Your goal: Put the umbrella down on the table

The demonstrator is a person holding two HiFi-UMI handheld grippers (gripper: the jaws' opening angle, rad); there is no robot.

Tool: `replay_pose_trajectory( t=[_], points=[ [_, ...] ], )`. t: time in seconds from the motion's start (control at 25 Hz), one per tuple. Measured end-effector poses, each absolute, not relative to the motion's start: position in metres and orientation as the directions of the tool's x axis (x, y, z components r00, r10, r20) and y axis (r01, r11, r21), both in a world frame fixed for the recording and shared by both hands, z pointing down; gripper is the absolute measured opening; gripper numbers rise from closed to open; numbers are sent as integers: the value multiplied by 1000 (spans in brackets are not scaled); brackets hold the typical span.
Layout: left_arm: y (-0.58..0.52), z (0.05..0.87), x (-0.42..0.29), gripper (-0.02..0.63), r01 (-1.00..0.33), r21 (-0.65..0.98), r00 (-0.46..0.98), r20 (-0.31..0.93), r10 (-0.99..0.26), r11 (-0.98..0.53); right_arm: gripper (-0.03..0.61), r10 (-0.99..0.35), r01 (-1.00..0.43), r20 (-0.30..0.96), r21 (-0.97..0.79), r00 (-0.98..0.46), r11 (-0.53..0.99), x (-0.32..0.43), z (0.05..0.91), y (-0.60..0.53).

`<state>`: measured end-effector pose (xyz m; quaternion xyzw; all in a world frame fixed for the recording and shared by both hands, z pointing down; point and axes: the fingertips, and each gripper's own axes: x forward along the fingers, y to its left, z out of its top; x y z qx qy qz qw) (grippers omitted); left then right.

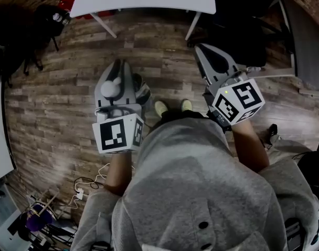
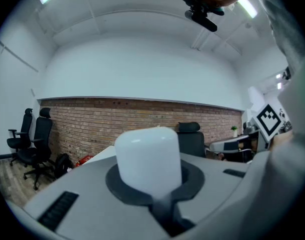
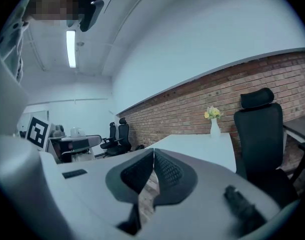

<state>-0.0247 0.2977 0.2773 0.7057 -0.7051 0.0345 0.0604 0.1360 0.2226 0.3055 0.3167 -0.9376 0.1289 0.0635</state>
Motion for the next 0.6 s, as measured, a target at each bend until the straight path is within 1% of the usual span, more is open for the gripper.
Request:
replay_pose_trajectory(
  t=[0.32,0.6],
  points=[
    [302,280,-44,57,-999,36,9,133,-991,-4,25,-582,-613,194,-266,-790,744,122,308,229],
    [307,281,-60,56,-999,36,-2,124,-992,7,25,-578,-607,187,-213,-794,766,104,303,235]
  ],
)
